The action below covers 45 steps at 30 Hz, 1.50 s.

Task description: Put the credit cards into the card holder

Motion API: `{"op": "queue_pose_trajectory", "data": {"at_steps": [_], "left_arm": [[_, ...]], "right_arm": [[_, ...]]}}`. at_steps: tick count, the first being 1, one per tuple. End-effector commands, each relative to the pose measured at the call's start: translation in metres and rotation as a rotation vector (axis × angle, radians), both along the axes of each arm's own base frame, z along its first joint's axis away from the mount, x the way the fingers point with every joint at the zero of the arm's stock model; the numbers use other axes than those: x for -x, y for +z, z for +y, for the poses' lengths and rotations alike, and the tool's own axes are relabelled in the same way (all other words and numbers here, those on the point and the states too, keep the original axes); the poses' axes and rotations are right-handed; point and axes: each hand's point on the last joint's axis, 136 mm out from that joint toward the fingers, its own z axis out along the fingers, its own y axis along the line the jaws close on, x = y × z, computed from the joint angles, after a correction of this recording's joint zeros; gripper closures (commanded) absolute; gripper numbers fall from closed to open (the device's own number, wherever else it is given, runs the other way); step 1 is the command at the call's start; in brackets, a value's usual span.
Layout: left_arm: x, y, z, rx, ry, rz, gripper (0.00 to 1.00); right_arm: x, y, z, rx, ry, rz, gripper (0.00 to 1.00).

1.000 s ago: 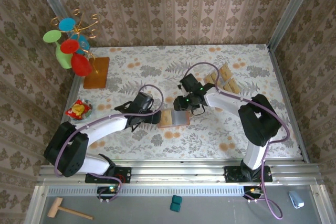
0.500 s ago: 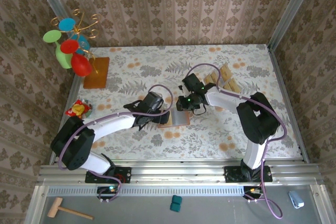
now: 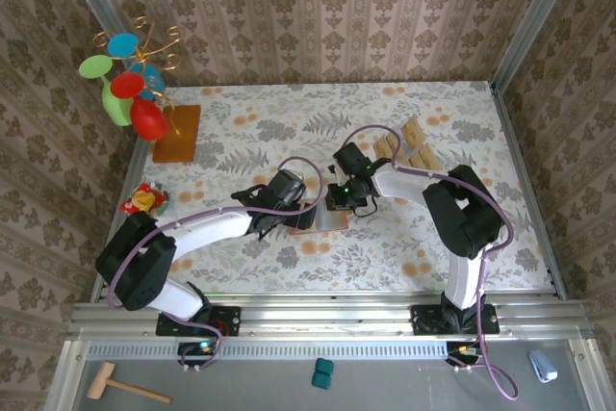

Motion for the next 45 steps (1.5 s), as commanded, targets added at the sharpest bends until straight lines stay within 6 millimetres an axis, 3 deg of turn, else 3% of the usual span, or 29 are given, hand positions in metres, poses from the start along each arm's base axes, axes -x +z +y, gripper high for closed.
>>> {"op": "queue_pose_trajectory", "data": {"at_steps": [1,19,35,38,45], "left_arm": [[-0.005,0.005,-0.008,0.006,0.007,-0.013,0.00],[0.001,-0.003,-0.026,0.017,-0.051,-0.024,0.00],[0.010,-0.041,-0.025,-0.071,-0.076,0.004,0.00],[0.013,-0.046,-0.021,-0.083,-0.072,0.012,0.00],[0.014,-0.051,-0.019,-0.085,-0.064,0.020,0.00]], "right_arm": [[0.004,-0.007,0.007,-0.017,0.001,0.026,0.83],[0.009,-0.013,0.017,-0.025,0.007,0.040,0.84],[0.007,-0.005,0.019,-0.040,-0.004,0.033,0.83],[0.004,0.003,0.020,-0.044,-0.001,0.018,0.79],[-0.008,0.027,0.012,-0.069,-0.030,-0.021,0.59]]}}
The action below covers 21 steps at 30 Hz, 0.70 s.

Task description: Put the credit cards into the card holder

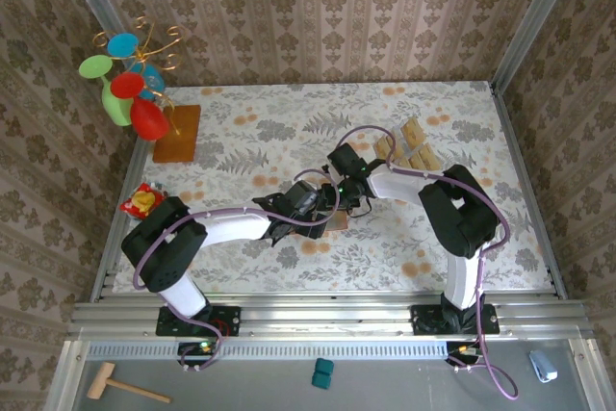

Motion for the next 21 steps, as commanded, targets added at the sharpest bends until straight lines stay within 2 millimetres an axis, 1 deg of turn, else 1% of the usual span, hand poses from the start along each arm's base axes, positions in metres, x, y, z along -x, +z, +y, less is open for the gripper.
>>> {"op": "queue_pose_trajectory", "data": {"at_steps": [1,5,15,21], "left_arm": [[0.006,-0.012,0.010,-0.048,0.007,0.012,0.00],[0.007,-0.013,0.010,-0.043,0.008,0.017,0.00],[0.008,-0.014,0.011,-0.040,0.012,0.020,0.00],[0.008,-0.015,0.011,-0.040,0.012,0.020,0.00]], "right_arm": [[-0.008,0.024,-0.009,-0.014,-0.033,-0.029,0.57],[-0.007,0.024,-0.014,-0.015,-0.050,-0.027,0.55],[0.003,0.006,-0.019,-0.015,-0.069,0.008,0.54],[0.005,-0.002,-0.017,-0.023,-0.065,0.025,0.53]]}}
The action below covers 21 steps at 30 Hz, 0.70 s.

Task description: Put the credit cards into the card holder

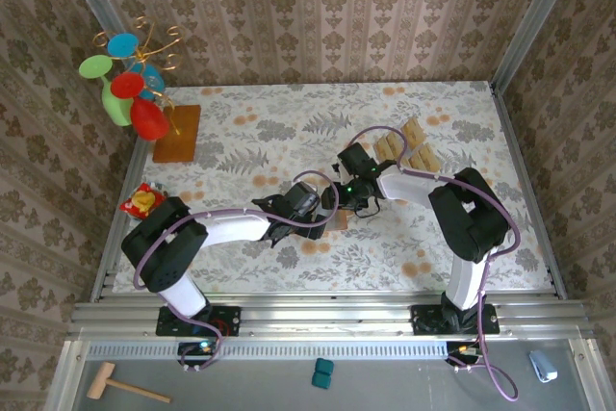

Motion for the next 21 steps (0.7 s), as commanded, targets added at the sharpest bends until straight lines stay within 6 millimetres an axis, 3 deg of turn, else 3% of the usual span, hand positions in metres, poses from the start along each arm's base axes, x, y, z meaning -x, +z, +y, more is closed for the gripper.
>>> {"op": "queue_pose_trajectory", "data": {"at_steps": [1,10,16,21], "left_arm": [[0.007,-0.012,0.010,-0.043,0.011,0.022,0.00],[0.003,0.000,0.003,-0.018,0.002,0.006,0.00],[-0.005,0.031,0.002,0.032,0.012,-0.055,0.00],[-0.012,0.057,0.013,0.089,0.041,-0.098,0.00]], "right_arm": [[0.004,-0.006,0.003,-0.018,-0.002,0.023,0.53],[0.005,0.003,0.017,-0.086,0.040,0.034,0.53],[0.005,0.017,0.022,-0.122,0.043,0.027,0.53],[0.006,0.025,0.027,-0.138,0.042,0.026,0.53]]}}
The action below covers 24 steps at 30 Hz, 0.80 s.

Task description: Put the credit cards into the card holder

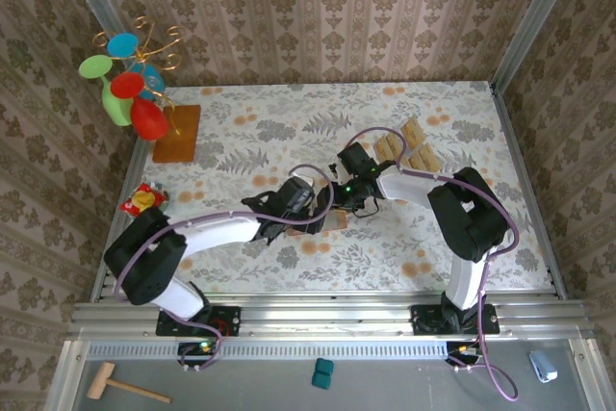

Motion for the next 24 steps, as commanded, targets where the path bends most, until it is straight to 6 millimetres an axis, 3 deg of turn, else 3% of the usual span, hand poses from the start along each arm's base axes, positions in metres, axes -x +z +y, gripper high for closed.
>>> {"op": "queue_pose_trajectory", "data": {"at_steps": [1,10,19,24], "left_arm": [[-0.006,0.018,0.016,0.019,0.037,-0.039,0.00],[-0.007,0.024,0.065,0.077,0.146,-0.044,0.00],[-0.003,0.029,0.089,0.116,0.192,-0.053,0.00],[0.000,0.032,0.098,0.127,0.201,-0.058,0.00]], "right_arm": [[0.000,0.021,0.013,-0.047,0.010,-0.011,0.53],[0.005,0.037,0.040,-0.049,0.040,-0.029,0.53],[0.010,0.019,0.085,-0.065,0.059,0.003,0.53],[0.010,0.006,0.093,-0.037,0.063,0.017,0.53]]}}
